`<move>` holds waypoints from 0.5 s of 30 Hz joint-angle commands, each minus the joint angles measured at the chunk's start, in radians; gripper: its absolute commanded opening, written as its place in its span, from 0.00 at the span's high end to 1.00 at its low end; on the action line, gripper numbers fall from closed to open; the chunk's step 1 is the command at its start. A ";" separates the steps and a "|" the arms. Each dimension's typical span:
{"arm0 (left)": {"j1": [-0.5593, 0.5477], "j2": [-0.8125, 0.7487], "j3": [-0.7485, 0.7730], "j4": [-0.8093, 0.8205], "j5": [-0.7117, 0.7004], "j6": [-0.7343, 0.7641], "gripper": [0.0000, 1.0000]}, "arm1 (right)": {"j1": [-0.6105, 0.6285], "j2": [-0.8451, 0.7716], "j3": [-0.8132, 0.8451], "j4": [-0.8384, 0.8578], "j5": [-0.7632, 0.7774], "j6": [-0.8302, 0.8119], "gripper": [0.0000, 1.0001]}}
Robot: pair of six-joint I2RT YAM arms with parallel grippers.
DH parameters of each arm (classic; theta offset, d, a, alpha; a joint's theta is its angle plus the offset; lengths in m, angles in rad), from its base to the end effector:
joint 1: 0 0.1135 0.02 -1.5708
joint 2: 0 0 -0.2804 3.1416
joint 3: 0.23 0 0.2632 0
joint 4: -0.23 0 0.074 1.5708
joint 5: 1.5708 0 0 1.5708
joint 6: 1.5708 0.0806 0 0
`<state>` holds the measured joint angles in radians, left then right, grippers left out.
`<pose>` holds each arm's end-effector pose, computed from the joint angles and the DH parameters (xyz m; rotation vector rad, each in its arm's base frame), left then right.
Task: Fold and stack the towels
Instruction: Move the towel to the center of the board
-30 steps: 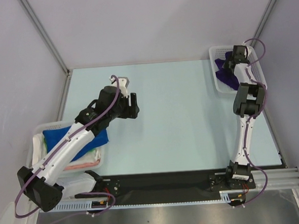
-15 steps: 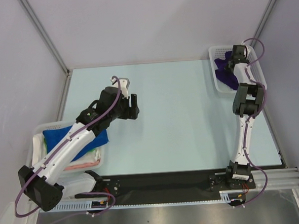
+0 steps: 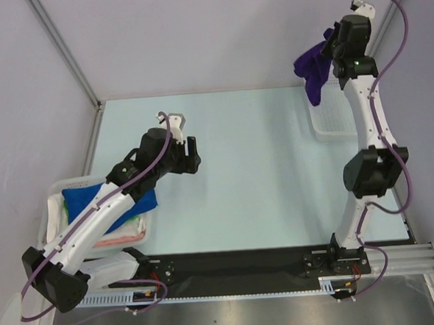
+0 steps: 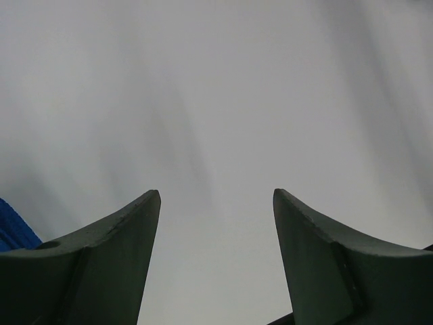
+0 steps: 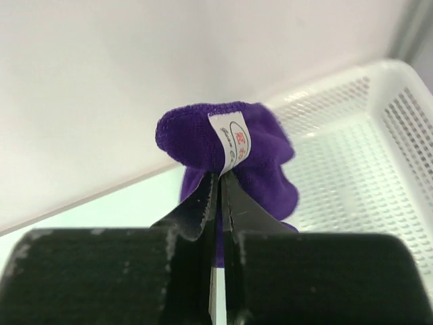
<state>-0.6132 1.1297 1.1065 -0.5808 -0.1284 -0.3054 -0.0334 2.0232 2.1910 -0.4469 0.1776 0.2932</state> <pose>0.2387 -0.1553 0.3337 0.2631 2.1791 -0.3841 0.5318 -0.0320 0.4254 0.4213 1.7967 0.0172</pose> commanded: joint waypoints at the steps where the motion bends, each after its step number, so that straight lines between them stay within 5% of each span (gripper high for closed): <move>1: -0.003 -0.048 -0.010 0.045 -0.017 0.009 0.27 | 0.068 -0.200 -0.095 0.048 0.032 -0.035 1.00; 10: -0.003 -0.080 -0.036 0.059 -0.028 -0.027 0.23 | 0.346 -0.526 -0.477 0.125 -0.042 0.011 0.98; 12: -0.003 -0.082 -0.031 0.059 -0.016 -0.037 0.19 | 0.413 -0.583 -0.633 0.146 -0.035 0.012 0.84; 13: -0.005 -0.082 -0.034 0.067 -0.007 -0.044 0.18 | 0.470 -0.596 -0.683 0.169 -0.027 0.038 0.66; 15: -0.003 -0.081 -0.039 0.082 0.012 -0.072 0.14 | 0.504 -0.630 -0.843 0.217 -0.049 0.058 0.49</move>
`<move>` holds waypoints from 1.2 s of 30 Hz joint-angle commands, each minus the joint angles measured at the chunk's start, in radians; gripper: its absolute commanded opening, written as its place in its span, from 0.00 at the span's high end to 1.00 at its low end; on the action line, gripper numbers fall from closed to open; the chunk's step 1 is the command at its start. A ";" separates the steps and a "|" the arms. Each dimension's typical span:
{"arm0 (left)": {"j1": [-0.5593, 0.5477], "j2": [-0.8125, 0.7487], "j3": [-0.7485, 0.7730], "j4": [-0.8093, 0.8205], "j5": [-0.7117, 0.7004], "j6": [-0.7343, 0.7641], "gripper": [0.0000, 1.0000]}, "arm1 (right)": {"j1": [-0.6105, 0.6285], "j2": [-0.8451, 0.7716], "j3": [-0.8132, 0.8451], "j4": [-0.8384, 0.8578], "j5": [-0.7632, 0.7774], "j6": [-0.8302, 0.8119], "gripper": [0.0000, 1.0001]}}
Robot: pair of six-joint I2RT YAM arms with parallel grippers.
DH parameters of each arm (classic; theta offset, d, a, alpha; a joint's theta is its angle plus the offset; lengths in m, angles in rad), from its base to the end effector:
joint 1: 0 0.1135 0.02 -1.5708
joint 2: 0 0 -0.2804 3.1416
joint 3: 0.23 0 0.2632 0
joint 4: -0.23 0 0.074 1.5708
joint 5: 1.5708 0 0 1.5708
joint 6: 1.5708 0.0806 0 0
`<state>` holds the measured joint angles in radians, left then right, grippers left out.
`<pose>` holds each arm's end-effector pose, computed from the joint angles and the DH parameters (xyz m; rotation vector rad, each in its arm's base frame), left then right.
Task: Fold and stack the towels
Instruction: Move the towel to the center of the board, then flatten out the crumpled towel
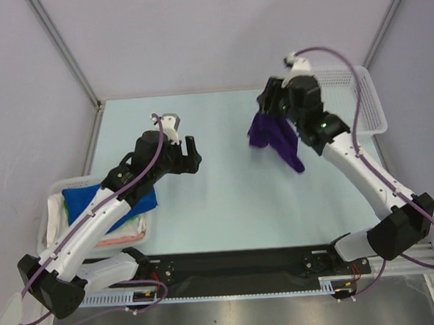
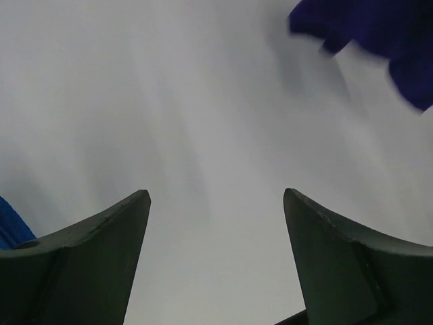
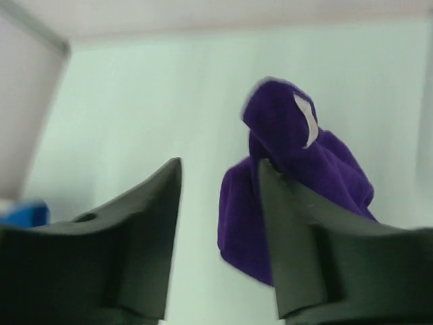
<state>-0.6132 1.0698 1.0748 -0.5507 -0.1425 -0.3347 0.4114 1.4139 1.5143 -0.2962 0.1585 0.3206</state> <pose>0.2296 -0.1476 0.3409 0.2116 2.1276 -0.4130 0.3495 0.1386 0.4460 0.0351 1.7802 0.3904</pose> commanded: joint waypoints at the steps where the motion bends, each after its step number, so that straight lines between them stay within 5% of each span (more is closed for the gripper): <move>1: -0.003 -0.018 -0.010 0.072 0.047 -0.067 0.14 | 0.075 -0.026 -0.207 0.074 -0.021 0.047 0.43; 14: -0.060 0.274 -0.035 0.256 0.166 -0.248 0.18 | 0.079 0.008 -0.430 0.071 -0.040 0.031 0.58; 20: -0.094 0.445 -0.024 0.342 0.233 -0.297 0.33 | 0.139 0.010 -0.494 0.061 -0.005 0.044 0.63; 27: -0.165 0.610 0.024 0.299 0.115 -0.297 0.27 | 0.121 -0.072 -0.654 0.081 -0.009 0.055 0.65; 36: -0.163 0.697 0.050 0.221 -0.140 -0.316 0.21 | 0.227 0.031 -0.671 0.138 0.004 0.089 0.65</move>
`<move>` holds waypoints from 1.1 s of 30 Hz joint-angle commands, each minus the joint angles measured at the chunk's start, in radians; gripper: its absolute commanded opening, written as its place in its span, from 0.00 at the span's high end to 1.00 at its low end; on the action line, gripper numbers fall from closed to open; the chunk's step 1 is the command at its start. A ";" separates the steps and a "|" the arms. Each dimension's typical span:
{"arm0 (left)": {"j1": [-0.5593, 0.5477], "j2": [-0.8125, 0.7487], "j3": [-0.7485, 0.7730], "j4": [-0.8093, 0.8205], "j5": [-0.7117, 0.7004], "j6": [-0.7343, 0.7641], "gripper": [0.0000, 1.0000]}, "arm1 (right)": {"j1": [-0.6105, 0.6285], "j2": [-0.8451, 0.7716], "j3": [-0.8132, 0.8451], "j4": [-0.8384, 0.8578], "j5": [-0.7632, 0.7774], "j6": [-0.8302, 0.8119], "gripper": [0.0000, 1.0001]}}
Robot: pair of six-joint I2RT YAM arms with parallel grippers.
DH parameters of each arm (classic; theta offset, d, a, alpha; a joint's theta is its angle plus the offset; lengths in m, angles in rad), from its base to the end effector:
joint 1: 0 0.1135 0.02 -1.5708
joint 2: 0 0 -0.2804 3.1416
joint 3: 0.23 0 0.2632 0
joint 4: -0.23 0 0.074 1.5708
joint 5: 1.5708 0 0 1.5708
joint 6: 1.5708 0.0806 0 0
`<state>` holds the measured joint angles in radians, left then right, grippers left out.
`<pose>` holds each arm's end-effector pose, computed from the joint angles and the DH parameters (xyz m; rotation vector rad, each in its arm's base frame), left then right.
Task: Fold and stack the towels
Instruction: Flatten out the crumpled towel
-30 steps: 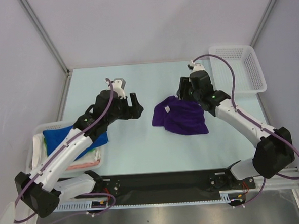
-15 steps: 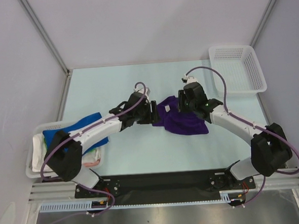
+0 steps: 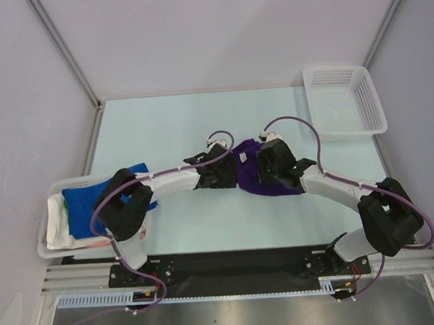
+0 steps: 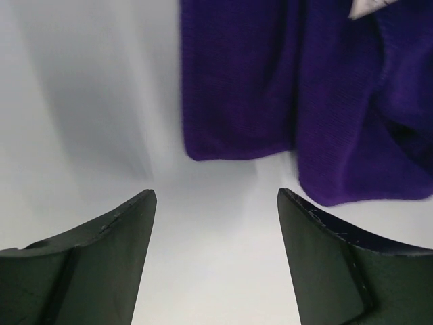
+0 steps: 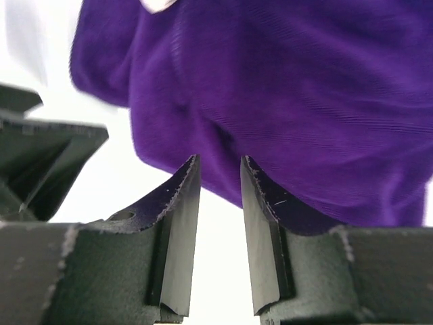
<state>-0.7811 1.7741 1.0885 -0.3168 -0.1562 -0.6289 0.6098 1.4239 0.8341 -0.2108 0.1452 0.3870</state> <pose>0.2898 -0.2697 0.1429 0.1379 2.5872 -0.3359 0.2791 0.1808 0.1879 -0.1950 2.3745 0.3093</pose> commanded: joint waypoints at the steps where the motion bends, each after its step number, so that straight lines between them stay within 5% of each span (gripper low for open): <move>1: 0.008 -0.004 0.033 -0.013 -0.138 -0.019 0.21 | 0.039 0.021 0.007 0.068 0.017 0.027 0.64; 10: 0.147 -0.087 -0.050 0.010 -0.059 -0.049 0.24 | 0.197 0.110 0.069 0.145 0.093 0.062 0.65; 20: 0.311 -0.163 -0.019 -0.033 0.004 -0.060 0.23 | 0.263 0.407 0.319 0.148 0.160 0.032 0.58; 29: 0.335 -0.205 -0.035 -0.016 0.030 -0.049 0.24 | 0.280 0.579 0.413 0.074 0.221 0.035 0.52; 32: 0.335 -0.206 -0.042 -0.007 0.049 -0.051 0.24 | 0.281 0.575 0.402 0.053 0.237 0.047 0.74; 33: 0.335 -0.209 -0.047 0.008 0.064 -0.049 0.24 | 0.281 0.558 0.380 0.042 0.241 0.049 0.95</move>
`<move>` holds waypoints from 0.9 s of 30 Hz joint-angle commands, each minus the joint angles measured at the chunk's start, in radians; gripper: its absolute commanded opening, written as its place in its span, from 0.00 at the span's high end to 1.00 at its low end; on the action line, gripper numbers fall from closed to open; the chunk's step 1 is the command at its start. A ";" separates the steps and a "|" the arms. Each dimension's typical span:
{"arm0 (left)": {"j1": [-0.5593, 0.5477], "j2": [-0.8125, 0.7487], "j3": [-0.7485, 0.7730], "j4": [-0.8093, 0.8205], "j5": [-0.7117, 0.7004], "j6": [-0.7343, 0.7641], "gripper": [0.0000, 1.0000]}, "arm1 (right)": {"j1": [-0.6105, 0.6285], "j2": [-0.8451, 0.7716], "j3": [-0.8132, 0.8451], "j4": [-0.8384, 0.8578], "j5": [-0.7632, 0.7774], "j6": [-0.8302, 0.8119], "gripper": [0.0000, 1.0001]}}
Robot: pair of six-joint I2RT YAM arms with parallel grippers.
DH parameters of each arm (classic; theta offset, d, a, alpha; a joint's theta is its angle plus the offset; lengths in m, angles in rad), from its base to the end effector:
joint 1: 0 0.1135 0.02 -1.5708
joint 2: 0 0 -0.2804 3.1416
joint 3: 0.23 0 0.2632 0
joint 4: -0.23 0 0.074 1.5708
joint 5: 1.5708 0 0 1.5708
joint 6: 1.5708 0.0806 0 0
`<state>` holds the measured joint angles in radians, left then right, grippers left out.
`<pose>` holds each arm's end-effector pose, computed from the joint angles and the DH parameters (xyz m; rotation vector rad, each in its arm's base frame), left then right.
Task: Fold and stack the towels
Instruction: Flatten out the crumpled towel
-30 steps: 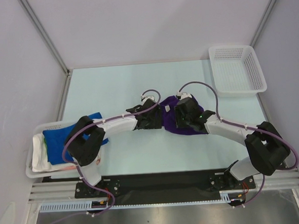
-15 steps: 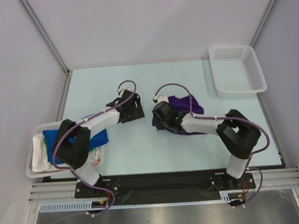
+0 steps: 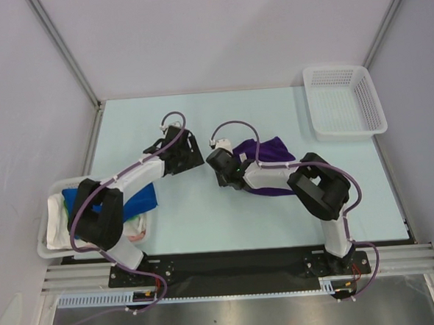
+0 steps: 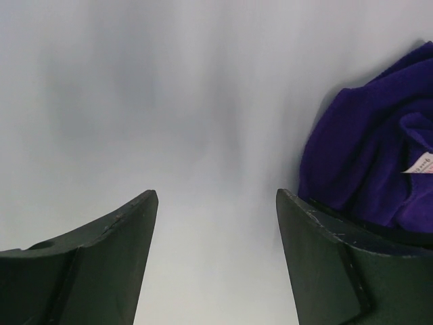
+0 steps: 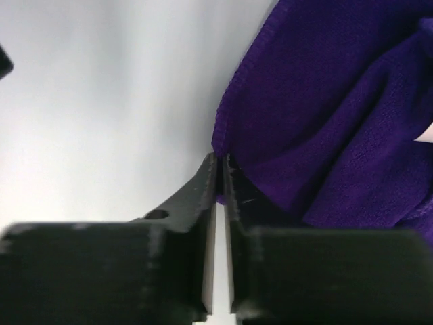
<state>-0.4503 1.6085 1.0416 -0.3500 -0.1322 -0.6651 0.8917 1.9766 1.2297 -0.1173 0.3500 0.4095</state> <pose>0.3401 -0.1526 0.1845 -0.3240 2.4817 -0.3085 0.3084 0.3380 0.1272 -0.4159 2.3387 0.1959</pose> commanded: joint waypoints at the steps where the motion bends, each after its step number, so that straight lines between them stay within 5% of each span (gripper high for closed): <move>1: 0.004 -0.047 -0.012 0.052 0.055 -0.010 0.24 | -0.002 -0.016 -0.028 -0.058 0.049 0.026 1.00; 12: -0.126 -0.079 -0.012 0.219 0.189 0.107 0.20 | -0.014 -0.628 -0.133 -0.350 0.150 -0.054 1.00; 27: -0.226 0.040 -0.003 0.488 0.339 0.176 0.26 | -0.085 -0.820 -0.067 -0.513 0.204 -0.092 1.00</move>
<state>-0.6460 1.6100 1.0050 0.0673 0.1719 -0.5468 0.8219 1.1957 1.1336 -0.6022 0.5236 0.3359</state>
